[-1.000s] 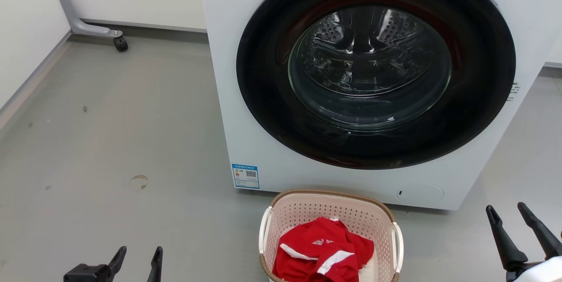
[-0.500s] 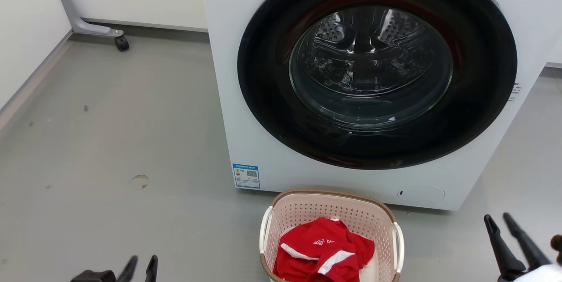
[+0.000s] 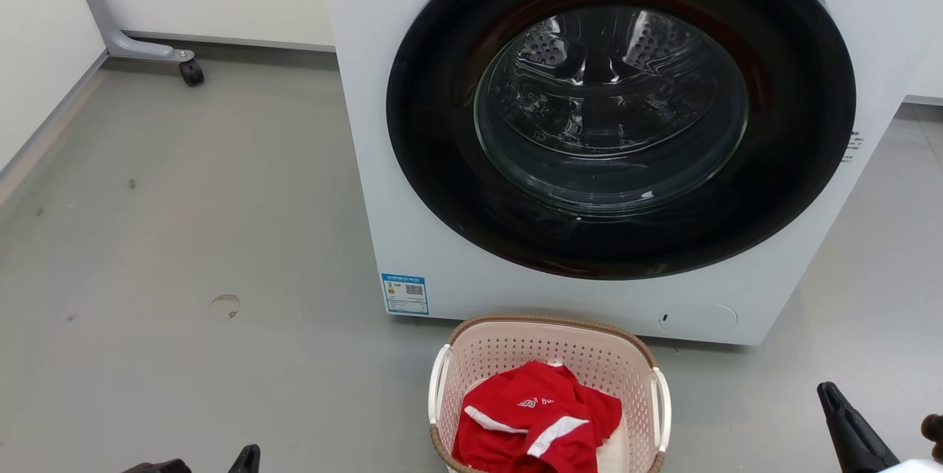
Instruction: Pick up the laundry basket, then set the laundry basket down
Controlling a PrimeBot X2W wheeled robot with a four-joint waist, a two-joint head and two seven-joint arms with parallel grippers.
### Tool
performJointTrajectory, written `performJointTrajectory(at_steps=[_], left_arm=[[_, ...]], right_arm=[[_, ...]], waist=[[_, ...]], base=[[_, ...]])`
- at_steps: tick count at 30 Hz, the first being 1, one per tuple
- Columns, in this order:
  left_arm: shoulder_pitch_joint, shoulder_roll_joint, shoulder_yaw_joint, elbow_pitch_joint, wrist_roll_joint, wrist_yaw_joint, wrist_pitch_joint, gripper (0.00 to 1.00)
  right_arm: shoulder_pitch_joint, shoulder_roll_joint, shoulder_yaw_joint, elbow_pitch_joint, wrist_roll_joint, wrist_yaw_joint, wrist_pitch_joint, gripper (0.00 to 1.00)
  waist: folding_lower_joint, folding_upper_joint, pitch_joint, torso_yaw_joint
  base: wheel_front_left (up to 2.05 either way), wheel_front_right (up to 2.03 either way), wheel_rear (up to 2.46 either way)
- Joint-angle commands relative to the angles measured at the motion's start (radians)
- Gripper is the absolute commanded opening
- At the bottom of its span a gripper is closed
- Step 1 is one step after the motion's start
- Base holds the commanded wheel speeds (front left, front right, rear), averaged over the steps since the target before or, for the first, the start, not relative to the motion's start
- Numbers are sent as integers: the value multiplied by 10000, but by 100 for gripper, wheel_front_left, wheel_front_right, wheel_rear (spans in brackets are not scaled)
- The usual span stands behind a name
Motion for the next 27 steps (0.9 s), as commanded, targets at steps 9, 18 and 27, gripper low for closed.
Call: performJointTrajectory(at_steps=[9,18,27], left_arm=[[-614,-104,522,165,-1005,-353,-86,0],[-875,-347,803,475,-1826,-606,-113,0],[-1129,-594,1091,756,-2646,-856,-137,0]], right_arm=[[-620,-147,-403,-152,941,-11,249,0],[-787,-52,-631,-128,1679,-13,461,0],[-953,46,-863,-107,2417,-15,675,0]], waist=[[-4,0,51,-153],[-4,0,95,-292],[-4,0,140,-431]], base=[[0,0,0],[0,0,0],[0,0,0]])
